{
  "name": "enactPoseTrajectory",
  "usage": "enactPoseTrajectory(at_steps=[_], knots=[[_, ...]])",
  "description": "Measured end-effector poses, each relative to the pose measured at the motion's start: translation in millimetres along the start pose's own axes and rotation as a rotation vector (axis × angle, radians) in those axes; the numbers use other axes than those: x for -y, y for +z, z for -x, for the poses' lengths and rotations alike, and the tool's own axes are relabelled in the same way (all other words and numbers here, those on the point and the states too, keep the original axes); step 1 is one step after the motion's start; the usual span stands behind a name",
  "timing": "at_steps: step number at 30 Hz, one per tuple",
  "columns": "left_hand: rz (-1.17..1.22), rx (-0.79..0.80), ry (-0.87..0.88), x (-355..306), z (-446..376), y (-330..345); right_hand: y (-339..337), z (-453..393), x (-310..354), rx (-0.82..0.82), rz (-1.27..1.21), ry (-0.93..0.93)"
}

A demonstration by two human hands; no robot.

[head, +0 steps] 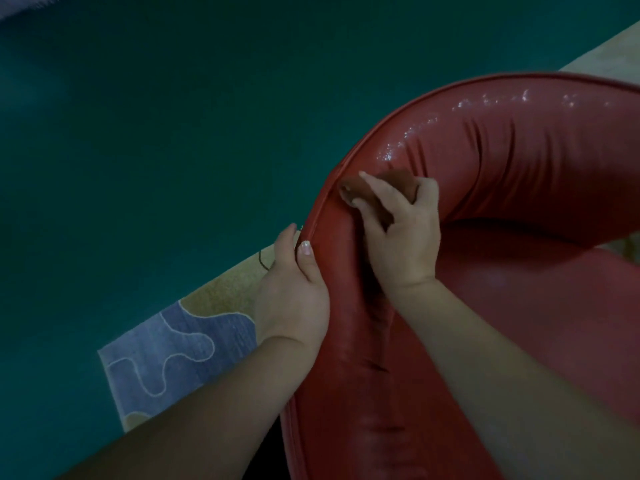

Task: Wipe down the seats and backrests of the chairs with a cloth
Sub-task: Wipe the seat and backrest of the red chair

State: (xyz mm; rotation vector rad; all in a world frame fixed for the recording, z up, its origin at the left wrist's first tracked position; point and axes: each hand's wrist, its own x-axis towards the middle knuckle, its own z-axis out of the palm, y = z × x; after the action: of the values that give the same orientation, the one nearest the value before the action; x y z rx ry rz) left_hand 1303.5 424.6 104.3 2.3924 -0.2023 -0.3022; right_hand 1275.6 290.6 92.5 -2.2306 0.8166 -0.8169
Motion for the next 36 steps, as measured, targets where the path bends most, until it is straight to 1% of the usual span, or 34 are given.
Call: enactPoseTrajectory(at_steps=[1, 2, 5, 7, 11, 15, 20, 23, 27, 28, 29, 32, 33, 34, 36], knots=[[0.014, 0.001, 0.005, 0.0, 0.3, -0.8, 1.2, -1.2, 4.5, -0.005, -0.010, 0.028], [0.034, -0.002, 0.004, 0.2, 0.4, -1.8, 0.3, 3.1, 9.4, 0.015, -0.013, 0.018], [0.108, 0.027, -0.037, 1.0, 0.0, -4.2, -12.8, 36.0, 19.7, 0.167, 0.036, -0.157], [0.117, 0.051, -0.063, 2.4, -0.2, -4.2, -22.4, 49.6, 21.1, 0.222, 0.079, -0.203], [0.129, 0.050, -0.096, 2.8, -2.4, -3.5, -15.3, 29.2, 31.4, 0.226, 0.176, -0.178], [0.118, 0.044, -0.097, 1.5, -2.3, -4.1, 5.3, 8.9, 45.0, 0.224, 0.183, -0.158], [0.113, 0.036, -0.139, 2.7, -0.5, -1.6, -14.5, 28.7, 22.5, 0.071, 0.083, -0.033], [0.116, 0.036, -0.139, 1.8, -0.8, -2.1, -19.7, 44.0, 23.1, 0.122, 0.053, -0.080], [0.127, 0.026, -0.110, -0.4, -1.7, -5.2, 2.7, 13.6, 39.4, 0.188, 0.133, -0.148], [0.127, 0.026, -0.102, -0.4, -1.4, -5.2, 7.9, 3.8, 41.2, 0.179, 0.129, -0.134], [0.124, 0.027, -0.094, -0.3, -1.4, -5.1, 11.2, -4.5, 40.6, 0.150, 0.089, -0.075], [0.132, 0.089, -0.079, 0.0, -1.9, -6.3, 5.5, -11.4, 28.7, -0.055, -0.107, 0.235], [0.145, 0.122, -0.074, 0.6, -2.5, -6.4, 1.0, -7.6, 24.1, -0.097, -0.153, 0.312], [0.157, 0.153, -0.065, 1.1, -3.7, -6.8, -3.4, -1.7, 20.4, -0.113, -0.187, 0.356], [0.168, 0.211, -0.030, 0.0, -7.7, -9.9, -10.8, 11.3, 15.7, -0.110, -0.237, 0.383]])
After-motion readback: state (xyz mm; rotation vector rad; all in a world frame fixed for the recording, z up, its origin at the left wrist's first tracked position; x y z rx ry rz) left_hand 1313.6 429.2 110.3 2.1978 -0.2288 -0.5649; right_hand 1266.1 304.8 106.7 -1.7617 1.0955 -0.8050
